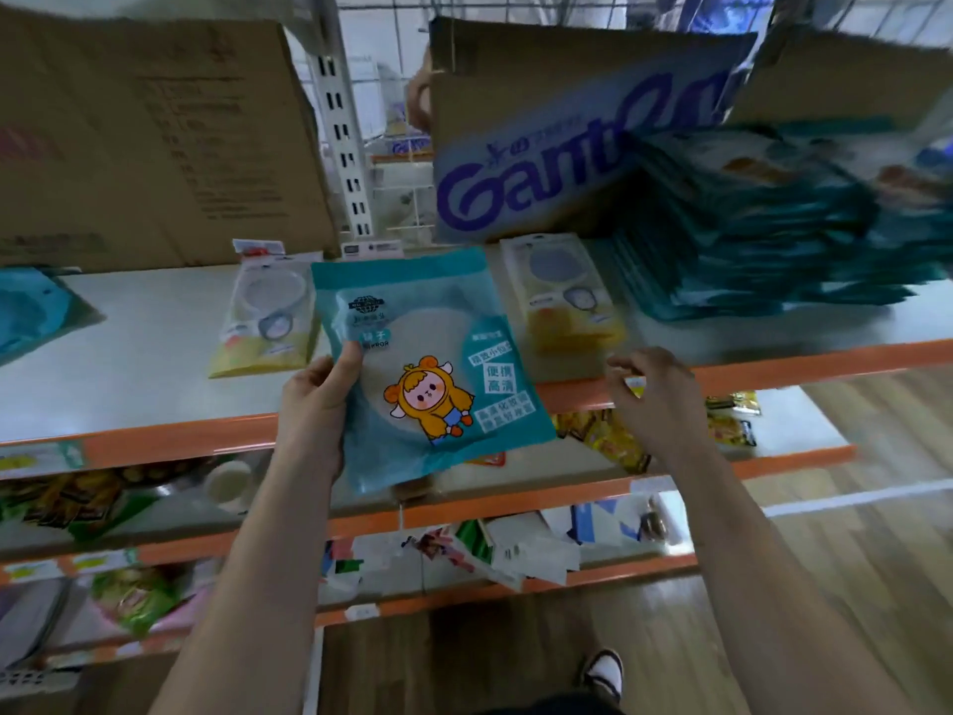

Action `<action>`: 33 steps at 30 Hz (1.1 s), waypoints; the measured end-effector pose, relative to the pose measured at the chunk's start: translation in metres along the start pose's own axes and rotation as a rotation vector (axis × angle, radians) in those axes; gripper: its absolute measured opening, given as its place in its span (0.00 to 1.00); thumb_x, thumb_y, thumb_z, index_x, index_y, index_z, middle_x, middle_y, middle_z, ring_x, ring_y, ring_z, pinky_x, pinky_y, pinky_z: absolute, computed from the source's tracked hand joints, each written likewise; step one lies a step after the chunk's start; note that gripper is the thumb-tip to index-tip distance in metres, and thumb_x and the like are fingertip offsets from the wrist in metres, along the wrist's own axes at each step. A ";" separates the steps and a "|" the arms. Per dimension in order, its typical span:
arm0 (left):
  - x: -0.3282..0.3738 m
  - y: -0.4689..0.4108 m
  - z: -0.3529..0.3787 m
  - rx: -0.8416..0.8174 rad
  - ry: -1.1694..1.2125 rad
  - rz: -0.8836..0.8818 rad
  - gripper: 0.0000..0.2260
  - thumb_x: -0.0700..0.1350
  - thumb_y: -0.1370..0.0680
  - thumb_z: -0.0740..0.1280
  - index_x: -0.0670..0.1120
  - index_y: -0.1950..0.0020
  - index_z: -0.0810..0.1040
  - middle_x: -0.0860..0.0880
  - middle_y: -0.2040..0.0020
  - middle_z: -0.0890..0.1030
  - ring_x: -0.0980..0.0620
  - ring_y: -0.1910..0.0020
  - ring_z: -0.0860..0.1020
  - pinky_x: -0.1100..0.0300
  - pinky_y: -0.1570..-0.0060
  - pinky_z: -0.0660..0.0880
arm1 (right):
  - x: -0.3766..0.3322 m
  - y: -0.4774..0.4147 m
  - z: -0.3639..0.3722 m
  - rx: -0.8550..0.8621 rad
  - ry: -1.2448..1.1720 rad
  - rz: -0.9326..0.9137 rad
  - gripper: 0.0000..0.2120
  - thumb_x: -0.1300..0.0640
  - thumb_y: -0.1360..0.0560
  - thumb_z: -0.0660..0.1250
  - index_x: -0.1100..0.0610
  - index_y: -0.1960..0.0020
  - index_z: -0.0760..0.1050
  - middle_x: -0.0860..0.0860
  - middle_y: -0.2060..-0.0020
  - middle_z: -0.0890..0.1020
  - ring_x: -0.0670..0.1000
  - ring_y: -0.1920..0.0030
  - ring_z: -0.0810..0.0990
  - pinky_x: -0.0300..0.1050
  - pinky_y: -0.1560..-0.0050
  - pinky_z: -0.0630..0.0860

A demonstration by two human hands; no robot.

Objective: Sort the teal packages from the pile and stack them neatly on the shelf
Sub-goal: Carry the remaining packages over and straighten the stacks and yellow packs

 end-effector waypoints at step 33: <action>0.043 -0.115 0.423 -0.011 -0.394 0.261 0.15 0.44 0.33 0.79 0.41 0.49 0.84 0.44 0.52 0.85 0.51 0.58 0.84 0.57 0.59 0.82 | 0.235 -0.051 -0.042 0.148 0.239 -0.447 0.17 0.48 0.22 0.57 0.57 0.48 0.79 0.55 0.53 0.81 0.56 0.54 0.71 0.49 0.55 0.63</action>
Point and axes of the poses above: each hand's wrist, its own y-axis away from the middle knuckle, its own z-axis out of the palm, x = y × z, the point moved 4 cm from there along -y, towards the middle knuckle
